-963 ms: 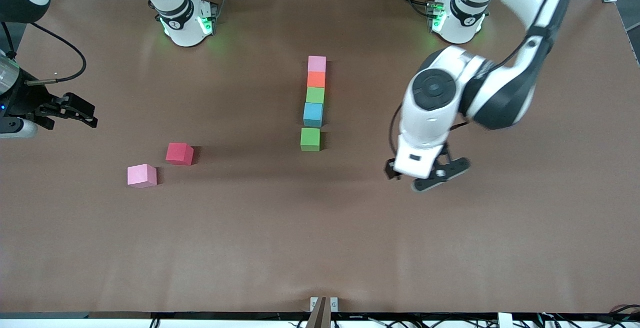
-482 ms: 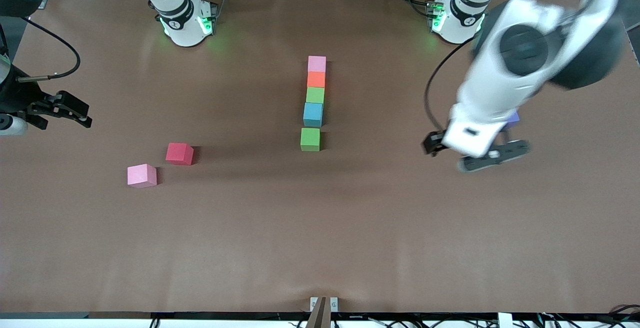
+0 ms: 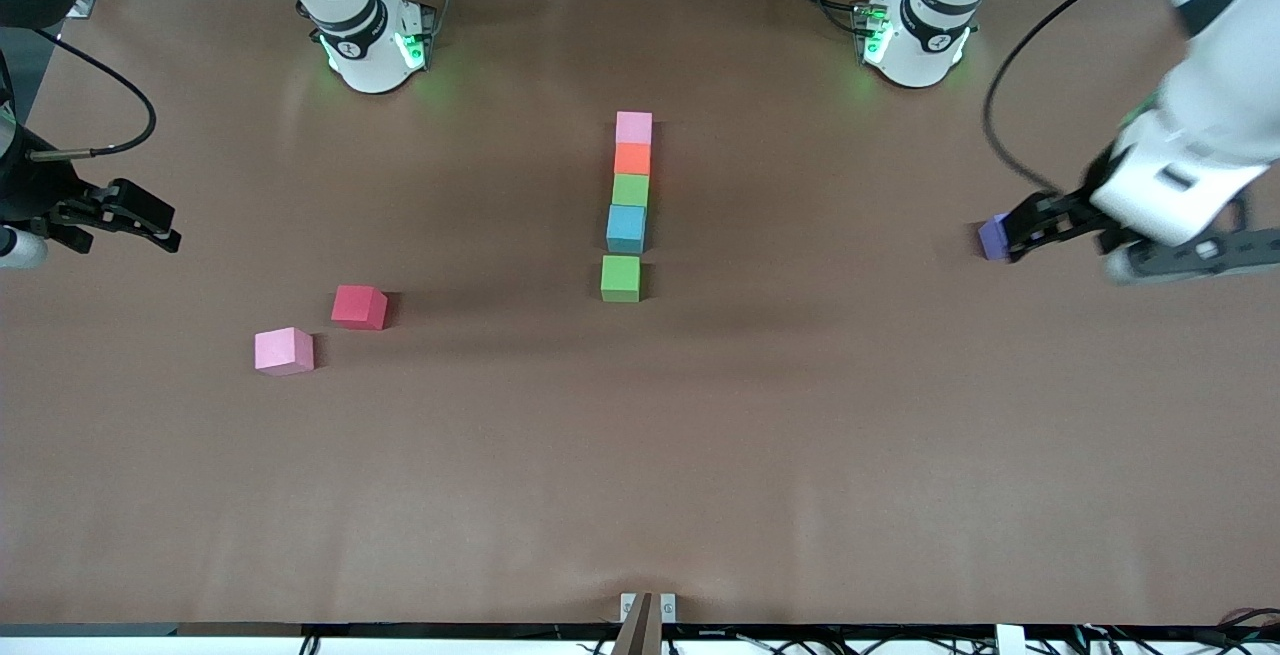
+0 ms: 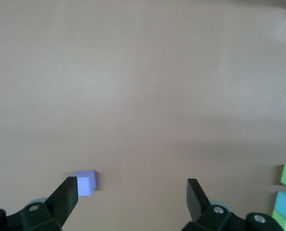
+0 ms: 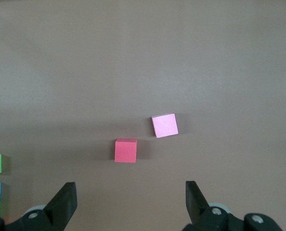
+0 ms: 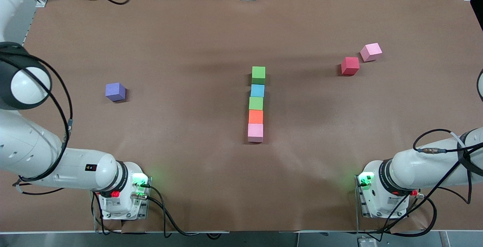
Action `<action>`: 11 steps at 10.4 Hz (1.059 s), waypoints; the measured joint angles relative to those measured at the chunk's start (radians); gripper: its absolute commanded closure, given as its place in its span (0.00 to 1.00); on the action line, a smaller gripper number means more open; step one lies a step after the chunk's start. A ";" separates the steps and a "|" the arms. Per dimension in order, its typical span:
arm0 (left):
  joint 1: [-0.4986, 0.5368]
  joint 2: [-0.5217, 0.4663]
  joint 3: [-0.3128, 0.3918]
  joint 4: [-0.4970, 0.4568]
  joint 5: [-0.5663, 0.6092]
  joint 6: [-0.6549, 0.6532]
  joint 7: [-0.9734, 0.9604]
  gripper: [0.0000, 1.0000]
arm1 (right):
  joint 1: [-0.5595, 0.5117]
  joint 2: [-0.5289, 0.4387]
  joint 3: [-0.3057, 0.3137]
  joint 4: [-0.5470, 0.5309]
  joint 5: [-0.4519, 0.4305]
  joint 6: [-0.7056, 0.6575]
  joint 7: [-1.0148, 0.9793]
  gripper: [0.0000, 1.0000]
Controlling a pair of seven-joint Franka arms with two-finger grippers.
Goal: Arrange blocks into number 1
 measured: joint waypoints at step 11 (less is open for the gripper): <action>0.002 -0.089 0.108 0.013 -0.098 -0.158 0.207 0.00 | -0.001 0.000 -0.002 0.012 0.000 -0.017 0.003 0.00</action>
